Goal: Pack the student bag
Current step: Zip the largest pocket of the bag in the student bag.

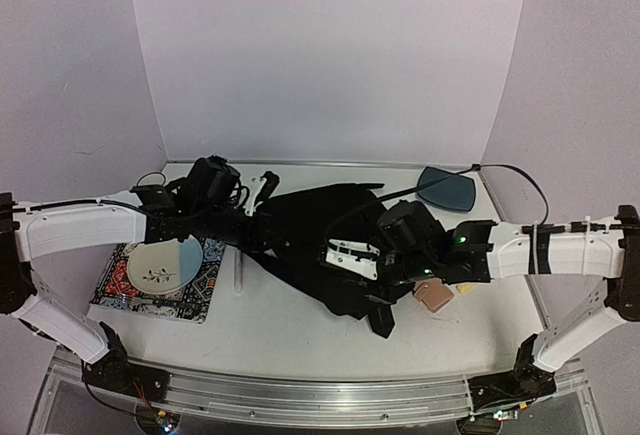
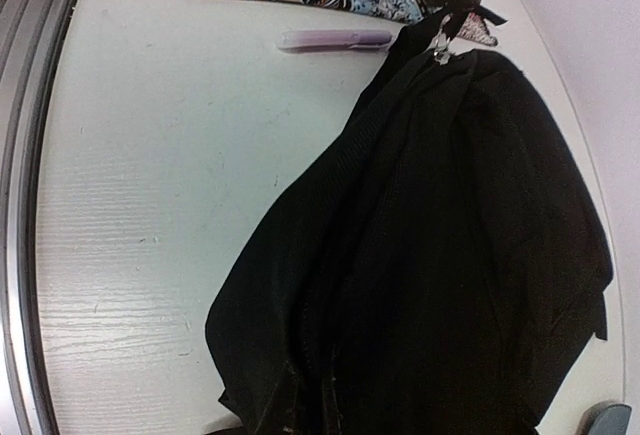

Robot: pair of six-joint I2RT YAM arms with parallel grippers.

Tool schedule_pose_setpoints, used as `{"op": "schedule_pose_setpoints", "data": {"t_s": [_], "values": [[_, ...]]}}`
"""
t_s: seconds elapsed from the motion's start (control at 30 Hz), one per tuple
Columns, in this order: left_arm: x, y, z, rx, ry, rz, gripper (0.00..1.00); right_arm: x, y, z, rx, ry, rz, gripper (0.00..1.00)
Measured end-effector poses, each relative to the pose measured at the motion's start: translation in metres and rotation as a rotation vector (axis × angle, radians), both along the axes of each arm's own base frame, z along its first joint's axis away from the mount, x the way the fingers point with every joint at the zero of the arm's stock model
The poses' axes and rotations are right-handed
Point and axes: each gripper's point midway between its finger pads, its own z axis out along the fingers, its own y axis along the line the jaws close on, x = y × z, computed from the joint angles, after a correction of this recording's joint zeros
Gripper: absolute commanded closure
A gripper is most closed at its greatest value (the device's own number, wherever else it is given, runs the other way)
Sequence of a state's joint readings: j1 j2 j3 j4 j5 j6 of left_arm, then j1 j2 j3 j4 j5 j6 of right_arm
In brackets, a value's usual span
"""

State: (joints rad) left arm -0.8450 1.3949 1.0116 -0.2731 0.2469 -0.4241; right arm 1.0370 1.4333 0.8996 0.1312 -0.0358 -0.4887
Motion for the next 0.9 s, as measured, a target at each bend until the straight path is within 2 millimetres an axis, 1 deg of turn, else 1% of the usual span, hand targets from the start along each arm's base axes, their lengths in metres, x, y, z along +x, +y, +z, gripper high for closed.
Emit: {"op": "schedule_pose_setpoints", "data": {"t_s": [0.07, 0.13, 0.27, 0.4, 0.53, 0.6, 0.67, 0.73, 0.77, 0.87, 0.9], "values": [[-0.012, -0.007, 0.002, -0.013, 0.017, -0.041, 1.00, 0.004, 0.003, -0.012, -0.020, 0.022, -0.011, 1.00], [-0.017, -0.007, 0.002, -0.014, 0.034, -0.051, 1.00, 0.007, 0.004, -0.017, -0.029, 0.032, -0.027, 1.00], [-0.013, 0.003, 0.010, -0.007, 0.009, -0.003, 1.00, 0.013, 0.002, -0.012, -0.017, 0.027, -0.058, 1.00], [0.003, 0.027, 0.016, 0.034, -0.037, 0.111, 1.00, 0.017, -0.002, 0.002, 0.016, 0.004, -0.078, 1.00], [0.030, 0.057, 0.010, 0.061, -0.029, 0.231, 1.00, 0.015, -0.006, 0.034, 0.106, -0.048, -0.076, 1.00], [0.038, 0.065, 0.008, 0.063, -0.024, 0.259, 1.00, 0.012, -0.010, 0.045, 0.139, -0.066, -0.073, 1.00], [0.041, 0.066, 0.007, 0.064, -0.024, 0.263, 1.00, 0.009, -0.014, 0.049, 0.159, -0.076, -0.070, 1.00], [0.042, 0.063, 0.002, 0.072, -0.017, 0.250, 1.00, 0.007, -0.016, 0.047, 0.158, -0.071, -0.067, 0.99], [0.045, 0.064, -0.002, 0.080, -0.013, 0.254, 1.00, 0.005, -0.018, 0.042, 0.145, -0.056, -0.063, 0.98], [0.059, 0.073, -0.005, 0.074, -0.009, 0.291, 1.00, -0.001, -0.023, 0.017, 0.072, 0.015, -0.052, 0.97], [0.061, 0.072, -0.003, 0.060, -0.011, 0.288, 1.00, -0.002, -0.025, 0.011, 0.057, 0.033, -0.053, 0.97]]}}
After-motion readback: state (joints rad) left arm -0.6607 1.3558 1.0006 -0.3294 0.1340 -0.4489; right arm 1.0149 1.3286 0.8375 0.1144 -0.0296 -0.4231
